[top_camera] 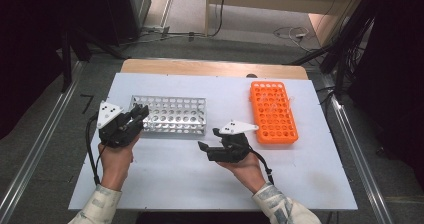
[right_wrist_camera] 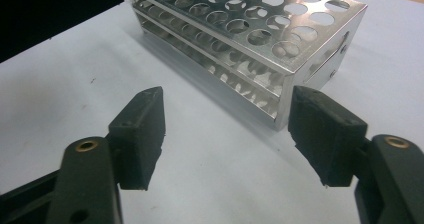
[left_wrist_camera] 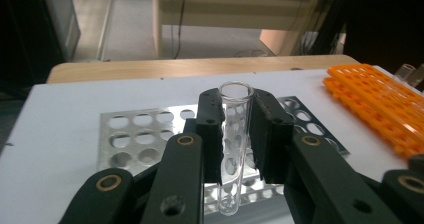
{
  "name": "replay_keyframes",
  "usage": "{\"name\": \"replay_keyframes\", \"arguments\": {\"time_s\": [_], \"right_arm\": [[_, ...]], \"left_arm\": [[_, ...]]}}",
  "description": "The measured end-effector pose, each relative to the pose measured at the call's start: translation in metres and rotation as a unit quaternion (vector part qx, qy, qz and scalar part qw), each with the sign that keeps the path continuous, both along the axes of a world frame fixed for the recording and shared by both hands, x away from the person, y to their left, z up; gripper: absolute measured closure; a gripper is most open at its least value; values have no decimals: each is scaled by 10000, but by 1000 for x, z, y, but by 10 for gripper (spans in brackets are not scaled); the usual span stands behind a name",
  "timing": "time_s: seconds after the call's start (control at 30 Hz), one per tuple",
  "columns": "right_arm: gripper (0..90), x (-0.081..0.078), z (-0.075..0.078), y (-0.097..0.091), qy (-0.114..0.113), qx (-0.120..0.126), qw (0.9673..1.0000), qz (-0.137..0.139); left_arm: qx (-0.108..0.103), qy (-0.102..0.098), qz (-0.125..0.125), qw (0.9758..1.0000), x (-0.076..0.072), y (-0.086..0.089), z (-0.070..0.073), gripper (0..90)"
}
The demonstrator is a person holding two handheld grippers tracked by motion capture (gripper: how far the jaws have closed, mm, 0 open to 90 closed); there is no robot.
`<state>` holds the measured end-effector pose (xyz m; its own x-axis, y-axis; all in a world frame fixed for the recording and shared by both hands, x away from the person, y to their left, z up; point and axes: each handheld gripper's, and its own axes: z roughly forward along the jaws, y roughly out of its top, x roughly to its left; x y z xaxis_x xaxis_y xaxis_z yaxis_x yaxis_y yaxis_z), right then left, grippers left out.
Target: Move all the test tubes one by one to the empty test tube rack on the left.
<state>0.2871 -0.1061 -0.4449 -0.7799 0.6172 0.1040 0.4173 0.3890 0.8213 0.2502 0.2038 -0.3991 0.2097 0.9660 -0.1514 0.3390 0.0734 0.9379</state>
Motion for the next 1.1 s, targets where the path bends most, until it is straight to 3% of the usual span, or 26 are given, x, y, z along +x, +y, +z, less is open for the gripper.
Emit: {"name": "replay_keyframes", "arguments": {"time_s": [0.23,0.57,1.1], "right_arm": [[168,3,-2,0,65,-98,9999,-67],[166,3,-1,-2,70,-46,9999,-123],[170,3,0,-5,79,-20,9998,-157]], "left_arm": [[27,-64,348,9994,4,17,1,753],[224,-90,696,9973,13,29,-3,753],[415,-80,838,9956,24,31,-13,753]]}}
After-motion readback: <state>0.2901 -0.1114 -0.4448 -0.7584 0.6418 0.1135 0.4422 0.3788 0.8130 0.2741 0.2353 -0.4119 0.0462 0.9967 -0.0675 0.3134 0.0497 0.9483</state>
